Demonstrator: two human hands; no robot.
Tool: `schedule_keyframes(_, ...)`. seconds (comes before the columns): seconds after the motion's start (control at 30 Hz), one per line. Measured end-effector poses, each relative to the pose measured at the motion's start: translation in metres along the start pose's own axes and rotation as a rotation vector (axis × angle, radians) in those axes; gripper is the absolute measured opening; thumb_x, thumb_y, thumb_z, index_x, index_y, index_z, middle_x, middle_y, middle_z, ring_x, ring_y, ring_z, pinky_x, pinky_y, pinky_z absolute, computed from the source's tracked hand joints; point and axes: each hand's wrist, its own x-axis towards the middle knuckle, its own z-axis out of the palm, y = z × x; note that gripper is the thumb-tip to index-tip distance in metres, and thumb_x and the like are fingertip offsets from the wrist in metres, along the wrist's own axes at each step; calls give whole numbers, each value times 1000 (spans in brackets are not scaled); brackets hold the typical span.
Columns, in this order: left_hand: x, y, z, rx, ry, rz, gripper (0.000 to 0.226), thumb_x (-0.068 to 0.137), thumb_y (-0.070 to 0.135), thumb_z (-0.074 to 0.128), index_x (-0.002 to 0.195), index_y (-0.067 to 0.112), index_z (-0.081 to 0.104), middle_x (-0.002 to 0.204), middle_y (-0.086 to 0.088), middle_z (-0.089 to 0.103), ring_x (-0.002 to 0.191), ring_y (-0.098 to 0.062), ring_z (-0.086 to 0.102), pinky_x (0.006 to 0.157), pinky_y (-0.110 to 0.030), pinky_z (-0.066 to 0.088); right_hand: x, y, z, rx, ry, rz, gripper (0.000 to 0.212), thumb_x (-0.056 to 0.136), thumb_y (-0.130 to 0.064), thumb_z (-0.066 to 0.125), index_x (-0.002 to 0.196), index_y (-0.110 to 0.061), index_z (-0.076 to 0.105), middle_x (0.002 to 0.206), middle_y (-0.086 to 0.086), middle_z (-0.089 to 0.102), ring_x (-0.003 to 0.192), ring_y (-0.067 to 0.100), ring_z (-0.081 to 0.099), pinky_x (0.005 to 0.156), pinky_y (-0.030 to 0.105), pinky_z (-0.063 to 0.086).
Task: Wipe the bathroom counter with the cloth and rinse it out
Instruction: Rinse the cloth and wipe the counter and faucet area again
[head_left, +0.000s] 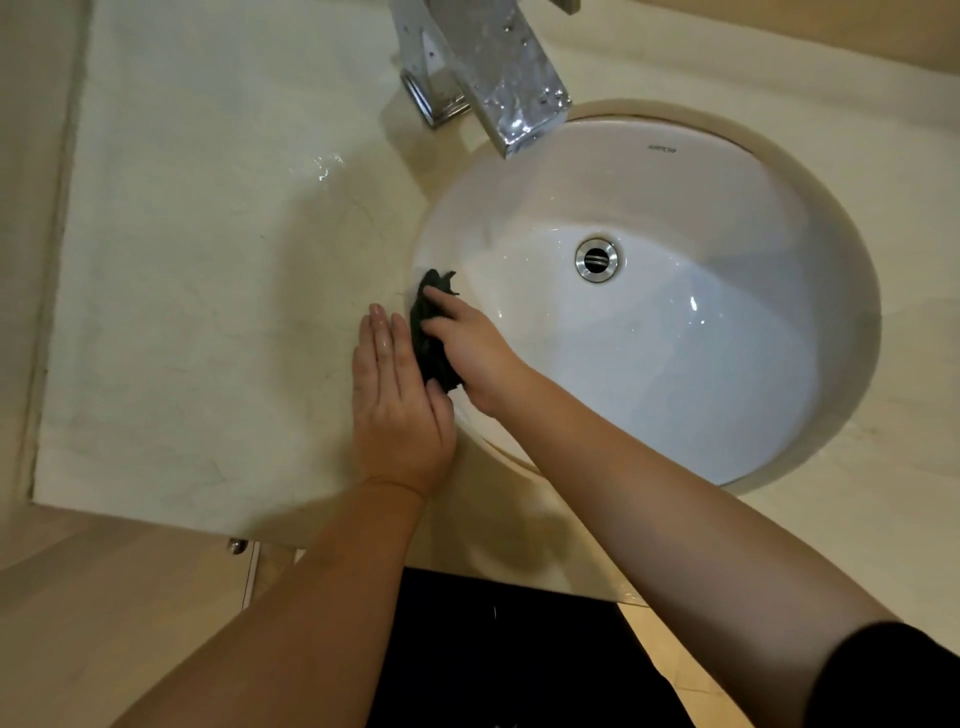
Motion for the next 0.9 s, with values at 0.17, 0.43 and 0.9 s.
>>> schedule_keyframes(0.17,-1,-3,1,17,1,5,58,91,14,28,142,-12,28,150,-29,27,142,-38,23,116,-48,23,1,9,-12,-201,115,-119,52,84,-3,66,133,-14,52,124,5,59,113,22,58,99,37,49)
schedule_keyframes(0.43,-2,-3,4,-3,6,-12,58,92,17,24,143,-9,29,150,-26,29,143,-36,23,117,-47,23,22,-33,-34,-317,675,-816,26,77,-3,68,103,-7,68,109,4,54,99,10,54,92,16,44)
schedule_keyframes(0.9,-1,-1,2,-122,39,-17,54,91,12,28,139,-12,34,147,-26,35,140,-36,29,113,-49,29,3,-3,-18,-567,144,-835,19,79,-6,72,98,-12,74,99,2,67,95,11,61,89,25,50)
